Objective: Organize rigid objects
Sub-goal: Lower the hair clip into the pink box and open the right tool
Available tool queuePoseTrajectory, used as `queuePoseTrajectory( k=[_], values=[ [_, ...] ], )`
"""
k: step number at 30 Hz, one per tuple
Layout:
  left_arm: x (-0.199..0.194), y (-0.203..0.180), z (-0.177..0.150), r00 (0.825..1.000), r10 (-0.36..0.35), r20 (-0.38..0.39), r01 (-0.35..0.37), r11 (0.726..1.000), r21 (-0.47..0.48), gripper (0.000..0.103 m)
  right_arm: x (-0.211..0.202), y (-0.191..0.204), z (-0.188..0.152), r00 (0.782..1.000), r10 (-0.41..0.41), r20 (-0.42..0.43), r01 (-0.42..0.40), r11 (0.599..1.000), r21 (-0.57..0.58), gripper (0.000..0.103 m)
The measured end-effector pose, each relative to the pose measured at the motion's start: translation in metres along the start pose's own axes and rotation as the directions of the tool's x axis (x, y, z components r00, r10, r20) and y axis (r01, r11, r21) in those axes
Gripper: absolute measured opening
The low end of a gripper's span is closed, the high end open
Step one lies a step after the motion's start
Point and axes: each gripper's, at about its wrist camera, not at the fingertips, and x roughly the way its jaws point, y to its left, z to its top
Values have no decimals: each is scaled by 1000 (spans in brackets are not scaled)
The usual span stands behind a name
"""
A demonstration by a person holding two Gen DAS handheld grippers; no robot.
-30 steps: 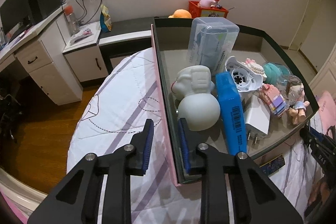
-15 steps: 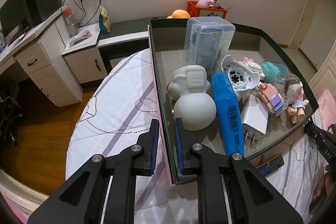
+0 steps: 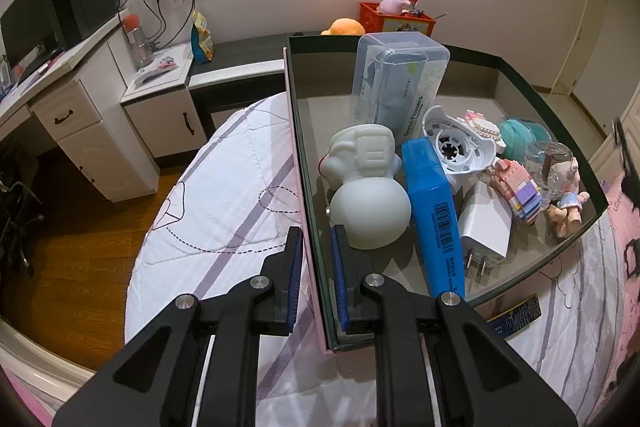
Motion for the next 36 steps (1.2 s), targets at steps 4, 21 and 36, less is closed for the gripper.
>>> queuePoseTrajectory(
  k=[4, 21, 36],
  values=[
    [0, 0, 0, 1000, -3, 1, 3, 1000, -1, 13, 29, 19, 14, 1000, 15, -23, -16, 998, -59, 16],
    [-1, 2, -3, 1000, 14, 19, -13, 999, -33, 14, 74, 22, 23, 997, 24, -73, -33, 991, -128, 30],
    [-63, -41, -44, 988, 65, 141, -50, 993, -109, 78, 25, -17, 23, 999, 38, 18, -36, 995, -92, 80]
  ],
)
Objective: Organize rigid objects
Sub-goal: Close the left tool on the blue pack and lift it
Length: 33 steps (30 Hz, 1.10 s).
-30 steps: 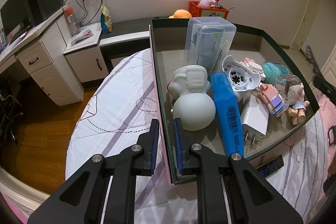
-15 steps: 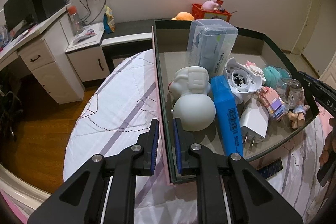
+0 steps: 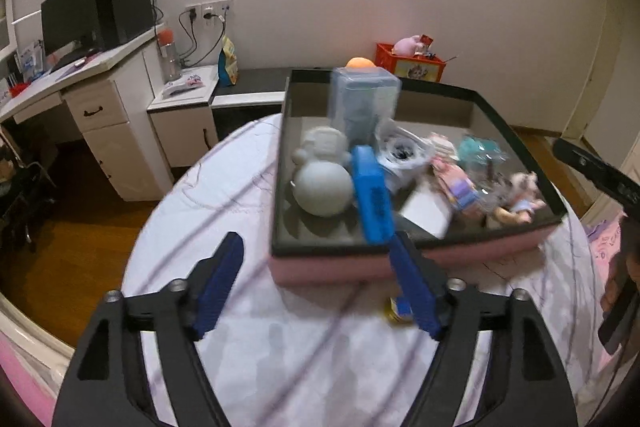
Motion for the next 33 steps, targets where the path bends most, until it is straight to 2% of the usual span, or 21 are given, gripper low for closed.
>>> queuePoseTrajectory(
  k=[7, 12, 17, 20, 21, 22, 25, 28, 33],
  values=[
    [1, -43, -33, 998, -27, -53, 27, 1000, 13, 80, 9, -20, -5, 999, 9, -33, -9, 1000, 21, 80],
    [12, -75, -39, 996, -50, -77, 54, 998, 41, 81, 7, -39, -9, 999, 33, -34, -30, 998, 61, 80],
    [32, -91, -36, 993, -57, -103, 59, 998, 19, 85, 4, -63, -11, 999, 46, -26, -43, 992, 115, 80],
    [41, -100, -36, 995, 1, -100, 3, 999, 47, 89, 9, -68, -13, 998, 54, -42, -49, 991, 123, 80],
    [44, -102, -36, 994, 18, -103, -12, 999, 53, 89, 11, -68, -14, 997, 60, -51, -53, 990, 127, 80],
    [45, -102, -35, 994, 36, -101, -30, 998, 53, 83, 12, -68, -14, 996, 66, -57, -58, 990, 132, 80],
    [47, -96, -34, 994, 58, -91, -54, 998, 40, 83, 13, -64, -14, 994, 99, -52, -90, 984, 152, 80],
    [41, -80, -36, 991, 110, -80, -107, 993, 40, 83, 16, -53, -7, 992, 112, -55, -103, 986, 134, 80],
    [29, -54, -36, 987, 151, -61, -150, 988, 26, 83, 46, -29, 8, 991, 3, -132, 8, 997, 80, 80]
  ],
)
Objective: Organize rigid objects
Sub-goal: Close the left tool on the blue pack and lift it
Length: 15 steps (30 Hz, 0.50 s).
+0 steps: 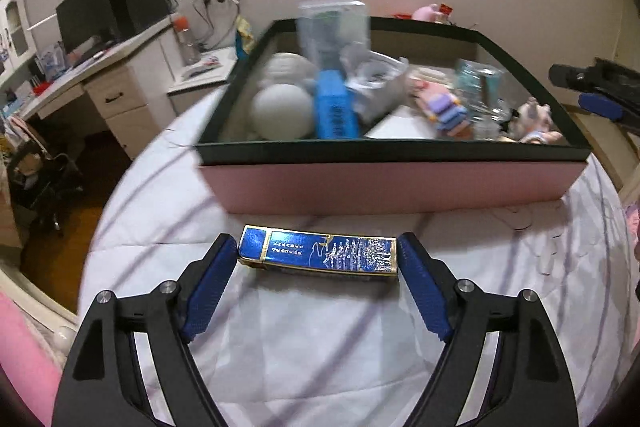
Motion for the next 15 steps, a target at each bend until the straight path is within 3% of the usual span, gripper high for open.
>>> queuePoseTrajectory(
  k=[3, 6, 7, 12, 15],
  values=[
    [-5, 19, 0, 1000, 30, 10, -30, 1000, -9, 83, 16, 5, 3, 998, -49, -35, 49, 999, -7, 78],
    [-7, 45, -1, 998, 65, 8, -65, 997, -37, 83, 27, 7, 2, 997, -24, -75, 25, 1000, 8, 48],
    [-7, 56, 0, 997, 74, 3, -73, 996, -52, 83, 29, 6, 1, 996, -21, -83, 22, 1000, 8, 44],
    [-4, 91, 3, 995, 101, 9, -100, 990, -100, 83, 34, 12, 2, 995, -26, -96, 26, 1000, -5, 40],
    [-2, 104, 6, 995, 102, 15, -99, 987, -123, 83, 40, 15, 3, 993, -14, -116, 12, 1000, -13, 23]
  ],
)
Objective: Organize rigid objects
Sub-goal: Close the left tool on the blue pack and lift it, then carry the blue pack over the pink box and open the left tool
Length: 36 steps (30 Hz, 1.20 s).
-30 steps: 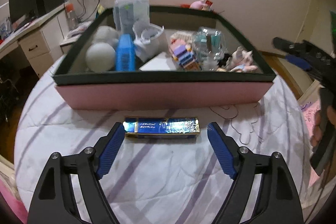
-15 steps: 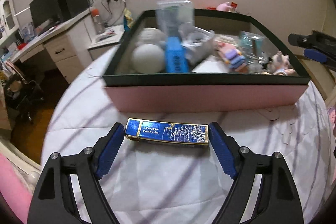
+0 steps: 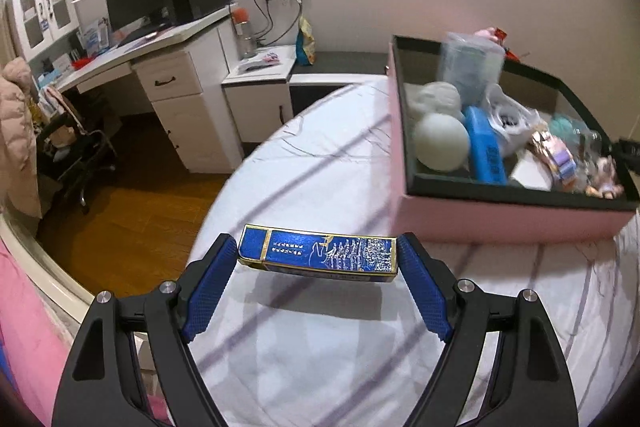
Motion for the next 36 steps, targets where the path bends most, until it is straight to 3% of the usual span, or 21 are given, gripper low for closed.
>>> queuePoseTrajectory(
  k=[7, 12, 19, 30, 36],
  values=[
    [-5, 8, 18, 999, -13, 52, 13, 1000, -13, 83, 3, 3, 2, 1000, -16, -10, 16, 1000, -13, 14],
    [-11, -2, 40, 995, -39, 92, 39, 999, 2, 83, 4, 5, 3, 999, -31, -8, 30, 999, -25, 13],
    [-14, -42, 78, 982, -146, 120, 135, 986, 93, 83, 5, 10, 2, 998, -56, -1, 56, 998, -37, 12],
    [-7, -135, 123, 958, -256, 128, 223, 948, 227, 83, 9, 14, 2, 998, -66, -2, 66, 997, -33, 12],
    [15, -176, 138, 961, -261, 87, 228, 932, 282, 83, 12, 13, 4, 998, -67, -6, 67, 997, -26, 12]
  ],
)
